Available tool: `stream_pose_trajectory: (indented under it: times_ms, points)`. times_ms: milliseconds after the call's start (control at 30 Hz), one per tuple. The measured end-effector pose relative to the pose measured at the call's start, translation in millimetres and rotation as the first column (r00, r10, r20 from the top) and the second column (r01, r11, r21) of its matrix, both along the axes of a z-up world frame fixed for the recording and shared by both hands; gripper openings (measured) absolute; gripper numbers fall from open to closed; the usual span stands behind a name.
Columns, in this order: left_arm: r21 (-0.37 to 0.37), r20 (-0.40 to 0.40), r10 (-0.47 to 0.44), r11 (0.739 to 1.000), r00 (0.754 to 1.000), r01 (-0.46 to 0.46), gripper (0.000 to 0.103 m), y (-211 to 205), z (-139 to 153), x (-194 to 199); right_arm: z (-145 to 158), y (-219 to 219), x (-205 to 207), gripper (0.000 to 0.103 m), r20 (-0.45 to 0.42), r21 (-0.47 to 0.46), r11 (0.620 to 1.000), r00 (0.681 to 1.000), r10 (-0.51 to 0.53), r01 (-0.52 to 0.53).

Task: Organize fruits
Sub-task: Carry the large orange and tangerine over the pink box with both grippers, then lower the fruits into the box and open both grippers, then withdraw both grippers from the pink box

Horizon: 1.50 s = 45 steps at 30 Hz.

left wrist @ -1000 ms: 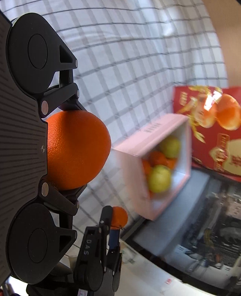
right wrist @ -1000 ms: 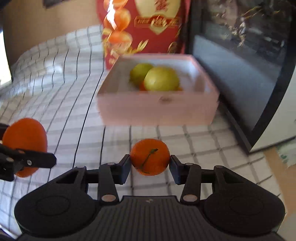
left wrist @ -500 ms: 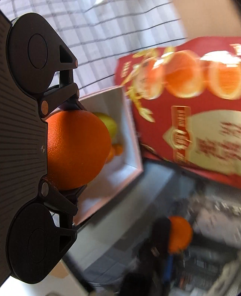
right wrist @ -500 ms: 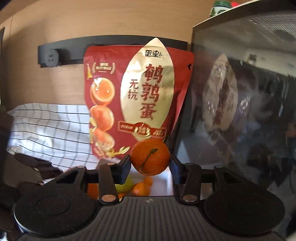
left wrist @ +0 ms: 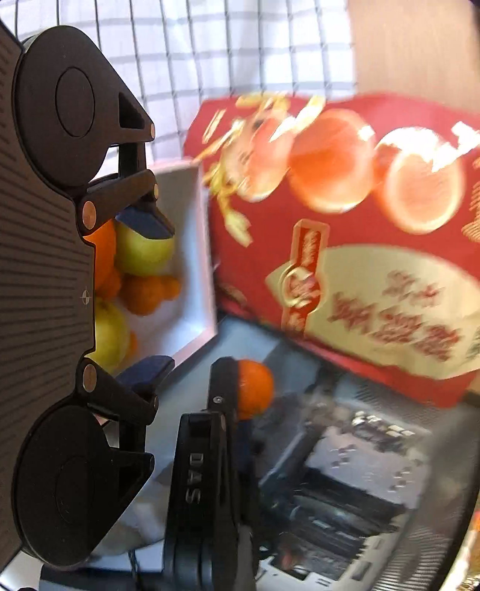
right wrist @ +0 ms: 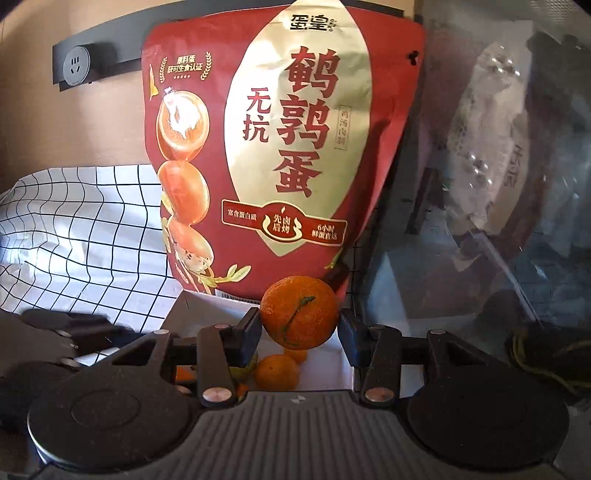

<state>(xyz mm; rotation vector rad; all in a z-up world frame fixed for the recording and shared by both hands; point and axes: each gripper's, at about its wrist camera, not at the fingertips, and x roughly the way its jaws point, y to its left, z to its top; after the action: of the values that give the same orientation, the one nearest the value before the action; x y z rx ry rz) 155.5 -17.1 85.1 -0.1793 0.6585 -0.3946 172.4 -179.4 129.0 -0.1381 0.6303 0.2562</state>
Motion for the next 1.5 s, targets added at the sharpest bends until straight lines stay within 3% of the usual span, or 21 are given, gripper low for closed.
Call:
stream_pose_trajectory:
  times_ms: [200,267,400,533,667,900,967,1000,1133,1333,1500]
  points:
    - [-0.029,-0.051,0.153,0.988,0.987,-0.154,0.075,35,-8,-44,-10,2,15,0.045,-0.027,0.026,1.000,1.000,0.007,-0.006]
    - [0.015,-0.087,0.207,0.978,0.975,-0.206,0.075,43,-15,-56,-22,6,23,0.045,-0.064,0.028,1.000,0.998,0.004,-0.002]
    - [0.182,-0.111,0.283,0.948,0.953,-0.261,0.074,46,-23,-72,-45,14,40,0.045,-0.141,0.061,0.998,0.990,-0.004,0.013]
    - [0.257,-0.095,0.282,0.933,0.955,-0.250,0.073,45,-23,-81,-64,24,50,0.045,-0.187,0.054,0.998,0.982,-0.005,0.015]
    - [0.234,-0.108,0.272,0.942,0.956,-0.242,0.071,46,-19,-87,-88,31,52,0.045,-0.244,0.030,0.999,0.970,-0.008,0.016]
    - [0.222,-0.096,0.247,0.950,0.964,-0.221,0.071,40,-14,-93,-93,30,46,0.046,-0.214,0.051,0.998,0.976,-0.030,0.041]
    - [0.223,-0.094,0.235,0.952,0.967,-0.210,0.071,39,-12,-95,-95,24,44,0.059,-0.232,0.089,0.994,0.972,-0.037,0.059]
    - [0.223,-0.093,0.232,0.953,0.968,-0.207,0.071,39,-12,-95,-96,21,42,0.061,-0.247,0.105,0.992,0.968,-0.039,0.067]
    - [0.222,-0.099,0.228,0.954,0.969,-0.202,0.071,41,-13,-95,-86,19,19,0.063,-0.160,0.099,0.993,0.986,-0.051,0.067]
    - [0.225,-0.076,0.226,0.953,0.971,-0.204,0.071,50,-37,-118,-52,25,-57,0.080,0.066,0.059,0.998,0.998,0.004,-0.008]
    - [0.206,-0.076,0.253,0.950,0.964,-0.233,0.071,55,-65,-138,-65,27,-125,0.085,0.059,0.050,0.995,0.995,0.085,-0.088]
